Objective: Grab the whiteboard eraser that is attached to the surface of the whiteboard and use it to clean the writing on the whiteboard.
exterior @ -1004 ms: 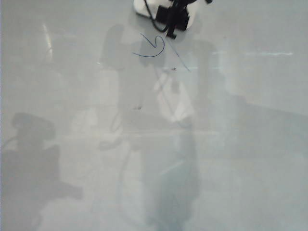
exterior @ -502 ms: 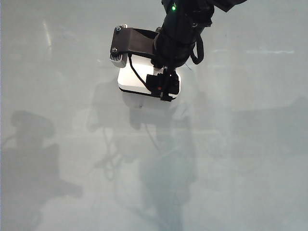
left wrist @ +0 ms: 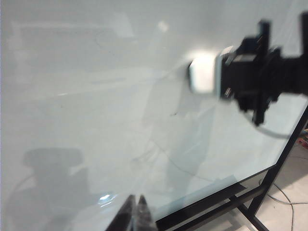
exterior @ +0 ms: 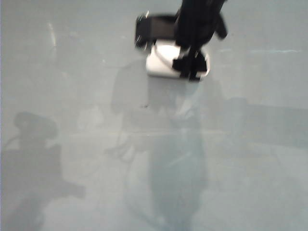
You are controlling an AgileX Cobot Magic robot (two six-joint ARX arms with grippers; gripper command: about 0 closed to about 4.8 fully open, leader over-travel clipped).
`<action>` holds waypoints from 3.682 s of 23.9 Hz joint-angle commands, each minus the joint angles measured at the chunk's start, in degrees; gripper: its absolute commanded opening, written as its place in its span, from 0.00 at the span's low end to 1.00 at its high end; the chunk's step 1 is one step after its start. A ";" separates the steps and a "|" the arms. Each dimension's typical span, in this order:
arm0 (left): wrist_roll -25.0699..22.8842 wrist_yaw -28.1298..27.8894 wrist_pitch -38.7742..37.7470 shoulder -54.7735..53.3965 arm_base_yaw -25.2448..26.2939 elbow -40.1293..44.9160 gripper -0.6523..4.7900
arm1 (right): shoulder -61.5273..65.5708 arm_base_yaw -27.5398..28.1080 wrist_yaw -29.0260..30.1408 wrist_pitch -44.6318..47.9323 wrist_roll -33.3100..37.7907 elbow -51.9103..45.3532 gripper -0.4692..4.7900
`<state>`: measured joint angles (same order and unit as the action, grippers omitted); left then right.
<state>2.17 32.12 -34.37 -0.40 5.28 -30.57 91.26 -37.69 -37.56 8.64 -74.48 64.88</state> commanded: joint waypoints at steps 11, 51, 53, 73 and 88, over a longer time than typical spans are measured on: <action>-0.22 0.04 0.55 -0.04 0.00 -0.13 0.12 | -26.73 -0.87 -10.51 8.98 -0.02 1.66 0.37; -0.22 0.04 0.57 -0.04 0.00 -0.13 0.12 | -11.56 36.35 33.88 29.11 68.46 -18.93 0.88; -0.22 0.04 0.55 -0.04 0.00 -0.13 0.12 | -12.66 36.30 33.88 27.89 68.46 -18.93 0.96; -0.22 0.04 0.57 -0.04 0.00 -0.13 0.12 | -47.21 28.83 31.21 -5.35 68.50 -19.06 0.09; -0.22 0.09 0.55 -0.04 0.00 -0.13 0.12 | -84.94 28.65 28.50 -17.42 68.74 -36.98 0.09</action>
<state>2.17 32.12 -34.37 -0.40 5.26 -30.57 7.51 -9.04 -8.88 -9.04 -5.91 29.32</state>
